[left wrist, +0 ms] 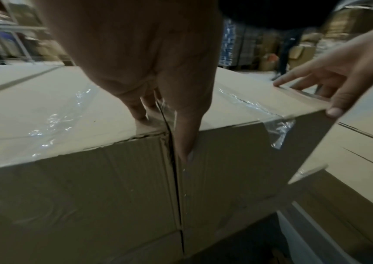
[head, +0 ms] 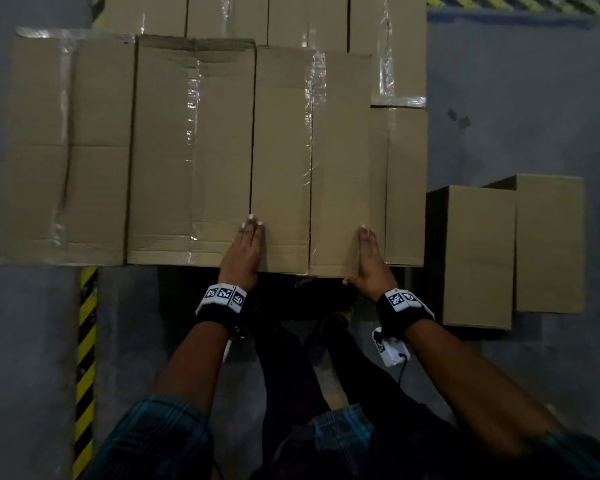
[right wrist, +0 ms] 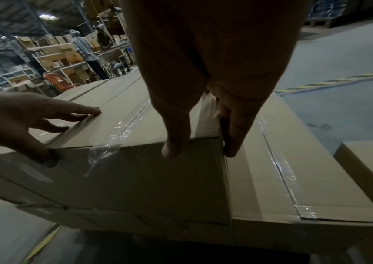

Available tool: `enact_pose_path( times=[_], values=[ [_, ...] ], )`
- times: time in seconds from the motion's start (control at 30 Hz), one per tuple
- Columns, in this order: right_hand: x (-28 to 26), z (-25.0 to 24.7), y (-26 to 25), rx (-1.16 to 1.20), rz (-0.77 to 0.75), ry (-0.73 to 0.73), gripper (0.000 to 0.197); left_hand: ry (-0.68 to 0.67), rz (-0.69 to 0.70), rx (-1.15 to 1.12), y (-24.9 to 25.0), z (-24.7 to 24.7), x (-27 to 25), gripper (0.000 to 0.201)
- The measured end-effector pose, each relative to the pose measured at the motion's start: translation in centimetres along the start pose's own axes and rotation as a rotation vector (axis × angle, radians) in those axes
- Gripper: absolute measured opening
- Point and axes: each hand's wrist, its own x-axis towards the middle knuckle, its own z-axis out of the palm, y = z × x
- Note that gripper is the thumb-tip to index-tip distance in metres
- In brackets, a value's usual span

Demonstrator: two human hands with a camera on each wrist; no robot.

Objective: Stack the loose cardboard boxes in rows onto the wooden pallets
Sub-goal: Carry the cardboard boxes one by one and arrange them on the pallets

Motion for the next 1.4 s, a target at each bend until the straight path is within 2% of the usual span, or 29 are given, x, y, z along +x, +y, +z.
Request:
enact_pose_path(
  times=[0.23, 0.4, 0.6, 0.77, 0.87, 0.93, 1.03, 1.23, 1.4],
  values=[
    [-1.7, 1.1, -1.5, -0.007, 0.127, 0.081, 0.109, -0.058, 0.088, 0.12, -0.8, -0.8, 0.0, 0.101],
    [-3.2, 0.8, -2.9, 0.102, 0.249, 0.146, 0.097, -0.087, 0.192, 0.186, -2.0, -1.3, 0.0, 0.089],
    [-5.8, 0.6, -4.4, 0.216, 0.281, 0.252, 0.092, -0.136, 0.221, 0.246, -2.4, -1.9, 0.2, 0.075],
    [-10.3, 0.5, -7.0, 0.367, 0.294, 0.332, 0.082, -0.281, 0.266, 0.278, -0.8, -4.1, -0.3, 0.094],
    [-13.4, 0.9, -7.7, 0.47, 0.278, 0.411, 0.08, -0.279, 0.388, 0.196, 1.9, -5.0, -1.6, 0.079],
    [-15.3, 1.0, -7.6, 0.559, 0.296, 0.495, 0.082, -0.238, 0.496, 0.082, 4.2, -5.5, -2.8, 0.064],
    [-18.9, 1.1, -6.7, 0.683, 0.333, 0.633, 0.084, -0.166, 0.654, -0.074, 8.2, -6.1, -5.1, 0.051],
    [-28.3, -0.1, -1.4, 0.797, 0.388, 0.828, 0.08, -0.131, 0.915, -0.209, 17.8, -6.0, -8.5, 0.045],
    [-35.4, -0.6, 4.4, 0.853, 0.423, 1.024, 0.079, -0.148, 1.03, -0.243, 25.8, -5.4, -11.3, 0.048]
  ],
)
